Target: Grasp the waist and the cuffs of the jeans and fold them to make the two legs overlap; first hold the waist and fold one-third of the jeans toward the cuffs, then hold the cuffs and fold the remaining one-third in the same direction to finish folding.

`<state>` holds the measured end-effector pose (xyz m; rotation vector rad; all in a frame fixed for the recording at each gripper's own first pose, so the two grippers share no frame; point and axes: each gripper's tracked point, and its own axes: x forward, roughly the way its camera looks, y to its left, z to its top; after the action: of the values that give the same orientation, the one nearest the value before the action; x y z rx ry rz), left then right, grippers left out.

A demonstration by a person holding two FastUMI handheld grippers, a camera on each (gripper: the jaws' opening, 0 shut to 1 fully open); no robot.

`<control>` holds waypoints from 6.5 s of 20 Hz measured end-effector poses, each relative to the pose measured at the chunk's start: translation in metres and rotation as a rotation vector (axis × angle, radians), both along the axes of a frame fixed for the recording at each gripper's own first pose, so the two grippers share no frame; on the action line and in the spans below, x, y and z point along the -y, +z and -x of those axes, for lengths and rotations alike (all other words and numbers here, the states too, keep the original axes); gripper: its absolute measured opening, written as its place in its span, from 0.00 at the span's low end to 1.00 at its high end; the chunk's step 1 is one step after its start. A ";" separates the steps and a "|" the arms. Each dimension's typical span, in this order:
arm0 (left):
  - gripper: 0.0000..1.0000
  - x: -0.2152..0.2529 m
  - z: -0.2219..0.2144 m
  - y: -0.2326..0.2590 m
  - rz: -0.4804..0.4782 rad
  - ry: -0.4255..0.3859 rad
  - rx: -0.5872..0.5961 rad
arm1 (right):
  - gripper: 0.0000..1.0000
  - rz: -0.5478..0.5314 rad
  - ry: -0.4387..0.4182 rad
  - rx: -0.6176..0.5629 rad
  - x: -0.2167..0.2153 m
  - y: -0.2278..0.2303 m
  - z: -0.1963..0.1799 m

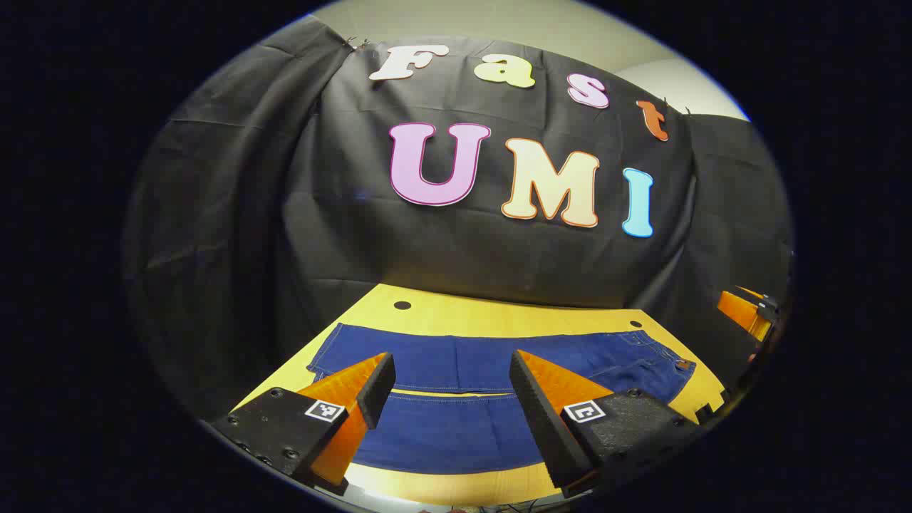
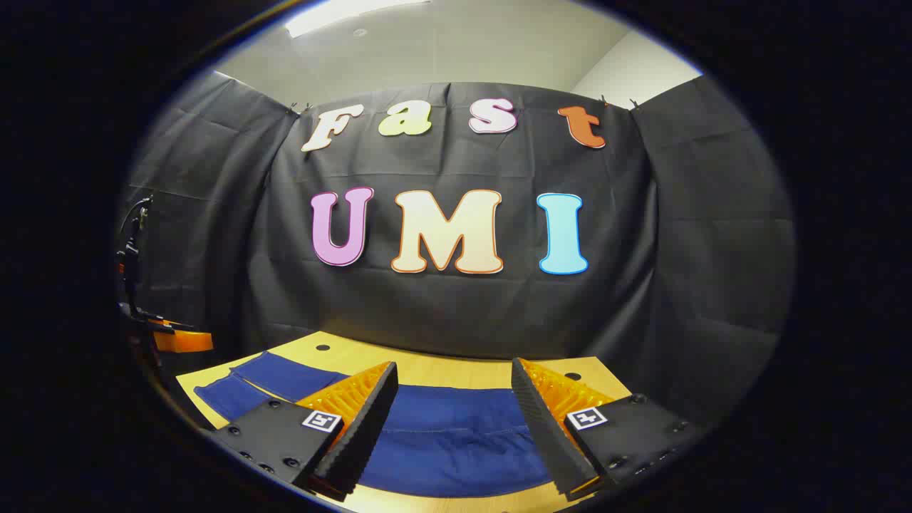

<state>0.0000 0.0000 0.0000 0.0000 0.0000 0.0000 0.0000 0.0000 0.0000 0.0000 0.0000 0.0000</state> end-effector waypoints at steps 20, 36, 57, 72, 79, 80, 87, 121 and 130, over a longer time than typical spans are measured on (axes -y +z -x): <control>0.96 0.016 -0.011 -0.018 0.004 -0.069 -0.043 | 1.00 0.010 -0.019 -0.105 0.026 -0.032 -0.009; 0.96 -0.022 0.033 -0.167 -0.272 -0.586 -0.586 | 0.99 0.049 -0.059 -0.288 0.046 -0.083 0.022; 0.91 -0.102 0.008 -0.239 -0.569 -0.647 -0.850 | 0.99 0.134 0.000 -0.381 0.025 -0.118 0.000; 0.34 -0.104 0.001 -0.243 -0.627 -0.573 -0.923 | 0.99 0.130 0.090 -0.470 0.022 -0.157 -0.005; 0.00 -0.101 0.002 -0.244 -0.662 -0.573 -0.951 | 1.00 0.251 0.294 -0.594 0.031 -0.194 -0.001; 0.01 -0.101 0.002 -0.244 -0.659 -0.569 -0.956 | 0.99 0.272 0.325 -0.634 0.035 -0.205 0.001; 0.00 -0.102 0.001 -0.245 -0.668 -0.548 -0.975 | 0.99 0.452 0.506 -0.884 0.080 -0.271 0.003; 0.00 -0.104 -0.005 -0.246 -0.697 -0.415 -0.982 | 0.03 0.535 0.464 -1.102 0.109 -0.325 -0.023; 0.00 -0.107 -0.003 -0.204 -0.685 -0.376 -0.939 | 0.03 0.381 0.195 -0.940 0.102 -0.251 -0.043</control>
<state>0.0035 0.1067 -0.2041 0.6845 0.9393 -0.3759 0.0433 -0.1017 -0.2515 -0.3810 0.9401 0.1953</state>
